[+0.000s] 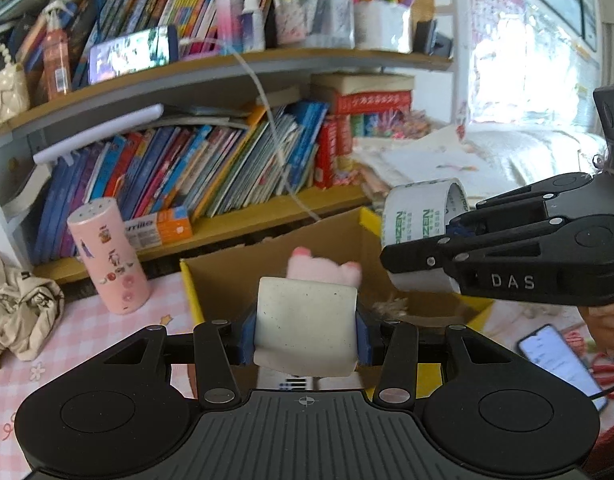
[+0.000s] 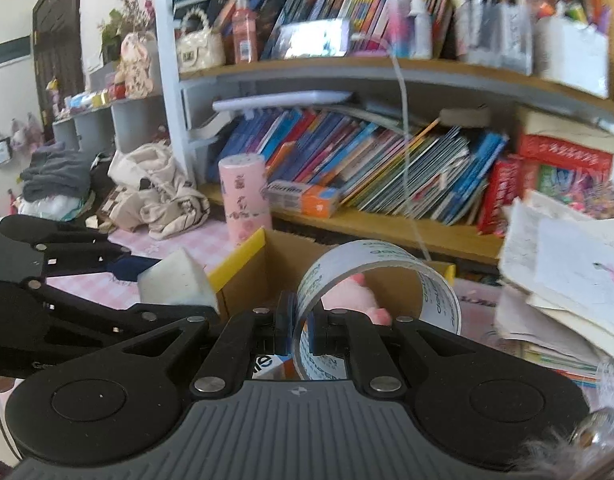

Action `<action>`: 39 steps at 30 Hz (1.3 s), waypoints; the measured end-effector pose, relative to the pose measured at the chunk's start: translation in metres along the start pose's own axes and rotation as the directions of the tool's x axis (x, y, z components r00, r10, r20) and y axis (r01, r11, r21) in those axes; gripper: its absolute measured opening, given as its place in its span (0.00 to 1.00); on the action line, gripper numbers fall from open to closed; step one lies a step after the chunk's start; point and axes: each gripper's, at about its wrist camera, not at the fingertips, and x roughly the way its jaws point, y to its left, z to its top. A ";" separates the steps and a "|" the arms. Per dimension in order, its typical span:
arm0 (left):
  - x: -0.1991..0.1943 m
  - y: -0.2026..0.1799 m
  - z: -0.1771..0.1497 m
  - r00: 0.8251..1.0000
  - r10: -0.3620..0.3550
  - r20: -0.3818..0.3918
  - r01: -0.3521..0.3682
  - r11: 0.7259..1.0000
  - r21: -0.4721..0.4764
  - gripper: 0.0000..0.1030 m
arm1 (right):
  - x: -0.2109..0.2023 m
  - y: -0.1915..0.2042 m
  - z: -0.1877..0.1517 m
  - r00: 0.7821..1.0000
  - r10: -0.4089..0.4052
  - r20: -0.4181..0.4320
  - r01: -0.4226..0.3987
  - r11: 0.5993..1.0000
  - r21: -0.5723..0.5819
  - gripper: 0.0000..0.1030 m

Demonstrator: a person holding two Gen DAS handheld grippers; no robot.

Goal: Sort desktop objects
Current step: 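Carry the foam block with the left gripper while the right carries the tape roll toward the yellow box, then release the foam block into the yellow box with the left gripper while the right releases the tape roll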

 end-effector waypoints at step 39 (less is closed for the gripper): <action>0.014 -0.021 -0.020 0.996 0.067 -0.064 -0.060 0.993 0.101 0.88 | 0.017 -0.010 -0.031 0.991 -0.036 -0.128 0.044 0.997 0.057 0.64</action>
